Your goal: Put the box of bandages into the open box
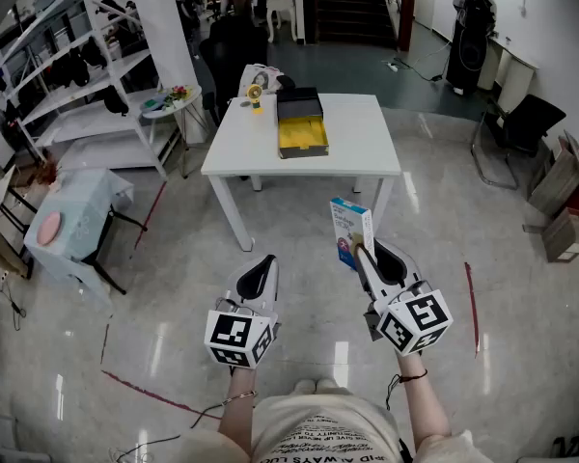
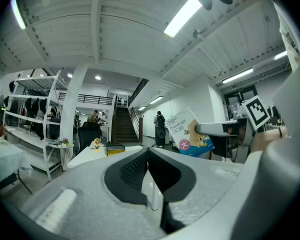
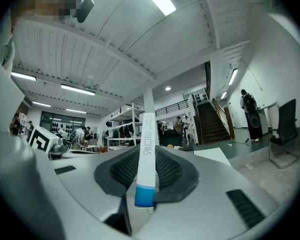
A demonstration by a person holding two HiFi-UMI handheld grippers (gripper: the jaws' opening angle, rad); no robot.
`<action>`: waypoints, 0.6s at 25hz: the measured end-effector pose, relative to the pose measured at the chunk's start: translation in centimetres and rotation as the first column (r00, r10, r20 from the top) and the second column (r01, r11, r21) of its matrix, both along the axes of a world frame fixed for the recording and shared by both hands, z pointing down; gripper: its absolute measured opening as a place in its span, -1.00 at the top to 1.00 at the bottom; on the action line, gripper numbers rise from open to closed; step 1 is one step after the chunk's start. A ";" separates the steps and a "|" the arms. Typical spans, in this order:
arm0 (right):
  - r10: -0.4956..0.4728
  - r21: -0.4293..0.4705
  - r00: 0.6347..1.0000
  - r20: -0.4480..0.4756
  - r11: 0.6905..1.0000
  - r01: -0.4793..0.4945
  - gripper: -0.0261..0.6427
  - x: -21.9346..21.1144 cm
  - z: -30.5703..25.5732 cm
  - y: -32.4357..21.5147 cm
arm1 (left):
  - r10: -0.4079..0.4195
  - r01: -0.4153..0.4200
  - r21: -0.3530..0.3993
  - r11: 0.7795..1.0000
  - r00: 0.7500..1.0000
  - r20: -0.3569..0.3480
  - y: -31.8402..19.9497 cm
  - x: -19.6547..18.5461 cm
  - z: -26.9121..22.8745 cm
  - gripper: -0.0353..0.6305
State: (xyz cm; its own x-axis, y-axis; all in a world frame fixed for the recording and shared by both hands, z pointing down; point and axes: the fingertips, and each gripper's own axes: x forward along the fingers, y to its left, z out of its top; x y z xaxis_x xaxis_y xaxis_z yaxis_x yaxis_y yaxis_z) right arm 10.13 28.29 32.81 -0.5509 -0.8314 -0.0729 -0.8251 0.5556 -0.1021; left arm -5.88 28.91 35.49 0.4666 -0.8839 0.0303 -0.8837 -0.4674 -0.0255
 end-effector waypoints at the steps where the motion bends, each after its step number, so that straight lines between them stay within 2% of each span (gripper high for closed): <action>1: -0.001 0.000 1.000 -0.001 1.000 0.001 0.65 0.0 0.0 -0.1 | -0.001 0.001 0.001 1.000 1.000 0.000 -0.1 0.0 -0.1 0.82; 10: -0.016 -0.007 1.000 -0.005 1.000 0.016 0.65 0.9 0.6 0.0 | -0.031 0.031 -0.002 1.000 1.000 -0.003 -0.1 0.5 0.0 0.82; 15: -0.021 -0.007 0.999 0.026 1.000 0.022 0.65 1.6 0.7 -0.2 | -0.045 0.045 0.002 0.999 0.999 -0.009 0.4 1.1 0.2 0.82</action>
State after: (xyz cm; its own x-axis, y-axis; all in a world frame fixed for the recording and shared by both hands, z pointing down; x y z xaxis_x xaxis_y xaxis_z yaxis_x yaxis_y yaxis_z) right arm 11.73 28.08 33.54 -0.5666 -0.8200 -0.0815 -0.8100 0.5724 -0.1278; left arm -4.81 29.27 35.72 0.4266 -0.9041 0.0249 -0.9040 -0.4271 -0.0186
